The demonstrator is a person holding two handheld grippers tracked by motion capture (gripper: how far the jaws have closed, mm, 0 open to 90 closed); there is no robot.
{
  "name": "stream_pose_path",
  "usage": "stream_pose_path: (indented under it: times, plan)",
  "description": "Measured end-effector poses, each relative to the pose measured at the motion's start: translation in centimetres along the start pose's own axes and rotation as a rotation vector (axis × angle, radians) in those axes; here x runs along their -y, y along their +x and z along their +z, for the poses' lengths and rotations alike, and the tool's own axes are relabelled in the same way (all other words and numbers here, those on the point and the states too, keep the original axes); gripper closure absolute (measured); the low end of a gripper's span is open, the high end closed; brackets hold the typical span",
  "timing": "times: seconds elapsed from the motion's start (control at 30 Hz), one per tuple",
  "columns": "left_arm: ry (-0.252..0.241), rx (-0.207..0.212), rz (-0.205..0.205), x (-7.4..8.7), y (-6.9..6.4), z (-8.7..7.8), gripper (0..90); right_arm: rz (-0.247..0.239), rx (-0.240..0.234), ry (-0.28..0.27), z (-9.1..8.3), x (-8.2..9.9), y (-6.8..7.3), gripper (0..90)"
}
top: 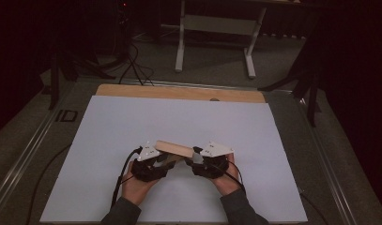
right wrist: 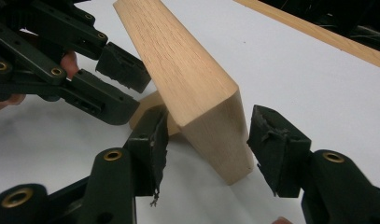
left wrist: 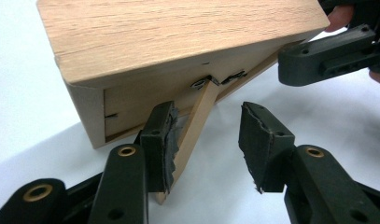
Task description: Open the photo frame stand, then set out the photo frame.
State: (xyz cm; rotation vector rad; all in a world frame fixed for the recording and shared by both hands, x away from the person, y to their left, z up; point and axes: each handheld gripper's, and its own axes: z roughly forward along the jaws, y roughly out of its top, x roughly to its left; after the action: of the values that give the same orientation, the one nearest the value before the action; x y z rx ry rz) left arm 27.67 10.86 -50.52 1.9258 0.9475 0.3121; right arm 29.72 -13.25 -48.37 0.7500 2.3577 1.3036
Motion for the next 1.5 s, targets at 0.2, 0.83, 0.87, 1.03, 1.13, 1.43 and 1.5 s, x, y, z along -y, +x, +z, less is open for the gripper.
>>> stream_pose_path:
  times: [0.2,0.83,0.87,1.03,1.13,1.43,1.5]
  plan:
    - [-0.002,-0.001,0.007,0.0,-0.2,-0.2,55.5,-0.002,-0.009,-0.009,-0.2,0.0,-0.1,45.1]
    - [-0.004,-0.013,0.043,-0.5,-0.6,-1.7,55.1,0.0,-0.035,-0.051,-1.5,-0.8,-0.2,41.4]
    - [-0.007,-0.014,0.044,-0.5,-0.7,-1.8,55.2,0.0,-0.036,-0.054,-1.5,-0.9,-0.2,41.4]
    - [-0.014,-0.015,0.049,-0.6,-0.7,-2.2,55.1,0.013,-0.04,-0.081,-2.1,-1.2,-0.3,41.2]
    - [-0.011,-0.019,0.056,-0.6,-0.8,-2.3,55.2,0.025,-0.042,-0.11,-2.5,-1.4,-0.6,41.4]
    - [-0.015,-0.023,0.053,-0.6,-0.7,-2.4,55.6,0.11,-0.012,-0.186,-3.7,-1.3,-2.3,54.4]
    - [-0.016,-0.026,0.053,-0.6,-0.7,-2.4,55.6,0.126,0.005,-0.185,-3.7,-1.2,-2.6,57.9]
